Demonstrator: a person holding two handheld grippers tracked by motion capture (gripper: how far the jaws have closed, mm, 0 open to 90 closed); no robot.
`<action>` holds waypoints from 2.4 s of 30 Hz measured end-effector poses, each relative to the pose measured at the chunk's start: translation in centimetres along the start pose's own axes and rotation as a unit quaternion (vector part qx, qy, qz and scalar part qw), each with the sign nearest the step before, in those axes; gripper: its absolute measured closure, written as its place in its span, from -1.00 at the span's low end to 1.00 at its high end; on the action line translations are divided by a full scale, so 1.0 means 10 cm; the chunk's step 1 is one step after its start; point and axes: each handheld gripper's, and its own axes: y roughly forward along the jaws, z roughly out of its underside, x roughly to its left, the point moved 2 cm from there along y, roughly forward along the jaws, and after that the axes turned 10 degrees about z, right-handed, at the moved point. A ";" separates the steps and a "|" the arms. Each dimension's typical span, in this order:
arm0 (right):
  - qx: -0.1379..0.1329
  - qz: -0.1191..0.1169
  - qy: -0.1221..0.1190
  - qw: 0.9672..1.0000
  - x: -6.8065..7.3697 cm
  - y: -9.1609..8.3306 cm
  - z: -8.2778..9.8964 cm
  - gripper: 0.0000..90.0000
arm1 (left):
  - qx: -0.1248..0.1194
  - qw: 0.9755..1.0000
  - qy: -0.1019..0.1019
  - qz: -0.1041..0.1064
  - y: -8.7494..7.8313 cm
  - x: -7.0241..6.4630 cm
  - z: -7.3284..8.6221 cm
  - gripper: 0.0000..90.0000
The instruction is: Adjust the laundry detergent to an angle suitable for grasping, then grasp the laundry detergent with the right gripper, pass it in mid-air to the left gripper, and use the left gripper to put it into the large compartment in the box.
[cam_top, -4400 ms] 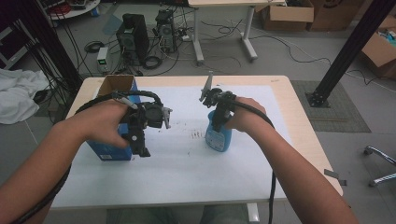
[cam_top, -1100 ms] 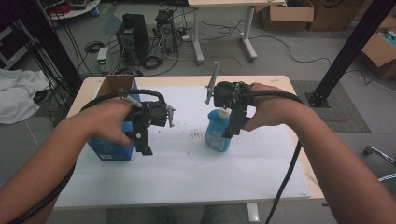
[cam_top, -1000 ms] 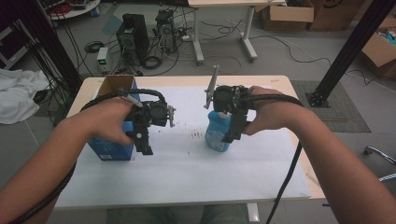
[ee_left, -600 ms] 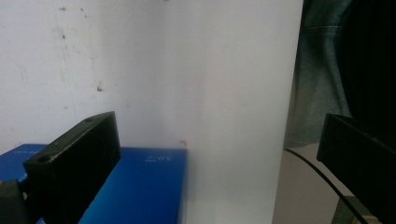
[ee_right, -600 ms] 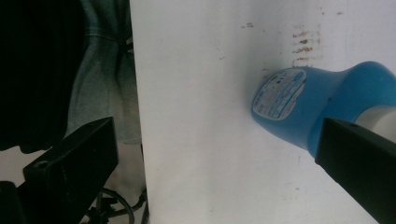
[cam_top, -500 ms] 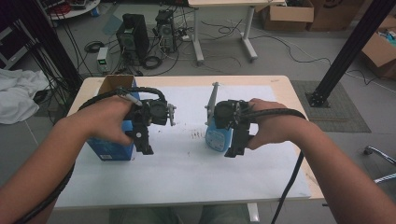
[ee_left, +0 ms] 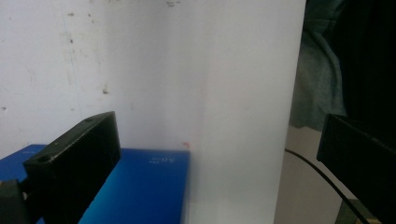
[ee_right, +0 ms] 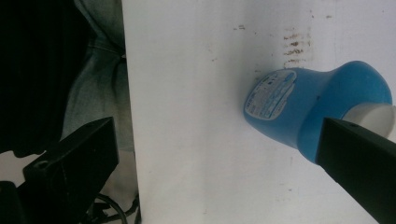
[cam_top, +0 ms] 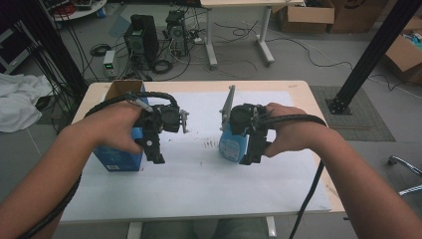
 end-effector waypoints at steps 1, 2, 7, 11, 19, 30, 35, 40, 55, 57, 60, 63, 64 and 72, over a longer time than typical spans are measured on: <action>0.002 -0.002 -0.001 1.000 0.00 0.00 0.00 -1.00 | -0.001 1.000 0.000 -0.001 0.00 0.00 0.00 -1.00; 0.003 -0.003 -0.001 1.000 0.00 0.00 0.00 -1.00 | -0.004 1.000 0.002 -0.001 -0.01 -0.01 -0.01 -1.00; 0.007 -0.005 -0.005 1.000 0.01 0.03 0.00 -1.00 | -0.001 1.000 0.001 0.002 0.00 -0.03 -0.03 -1.00; 0.008 -0.007 -0.004 1.000 0.00 0.05 0.00 -1.00 | -0.001 1.000 0.002 0.002 0.01 -0.03 -0.01 -1.00; 0.019 -0.012 -0.009 1.000 0.07 0.08 -0.04 -1.00 | -0.004 1.000 -0.002 0.001 0.05 -0.08 0.07 -1.00; -0.019 0.011 0.004 1.000 0.00 0.03 -0.09 -1.00 | -0.004 1.000 0.004 0.000 0.01 -0.09 0.03 -1.00; -0.054 0.029 0.035 0.998 -0.14 -0.01 -0.05 -1.00 | -0.001 1.000 0.004 0.000 0.01 -0.09 0.02 -1.00; -0.070 0.042 0.064 0.995 -0.29 -0.04 0.06 -1.00 | 0.000 1.000 0.004 0.000 0.00 -0.09 0.02 -1.00; -0.187 0.105 0.187 0.959 -0.53 -0.07 0.74 -1.00 | 0.000 1.000 0.011 -0.005 -0.01 -0.09 0.00 -1.00; -0.206 0.110 0.204 0.951 -0.51 -0.04 0.87 -1.00 | 0.000 1.000 0.008 -0.004 -0.01 -0.09 0.01 -1.00; -0.228 0.112 0.227 0.940 -0.44 0.03 1.04 -1.00 | -0.003 1.000 0.011 -0.006 -0.01 -0.08 0.01 -1.00; -0.248 0.115 0.242 0.931 -0.36 0.14 1.18 -1.00 | -0.004 1.000 0.009 -0.006 -0.02 -0.08 0.02 -1.00; -0.261 0.120 0.250 0.924 -0.32 0.20 1.25 -1.00 | -0.005 1.000 0.009 -0.006 -0.02 -0.07 0.02 -1.00; -0.321 0.130 0.293 0.891 -0.15 0.59 1.41 -1.00 | -0.008 1.000 0.014 -0.008 -0.04 -0.09 0.02 -1.00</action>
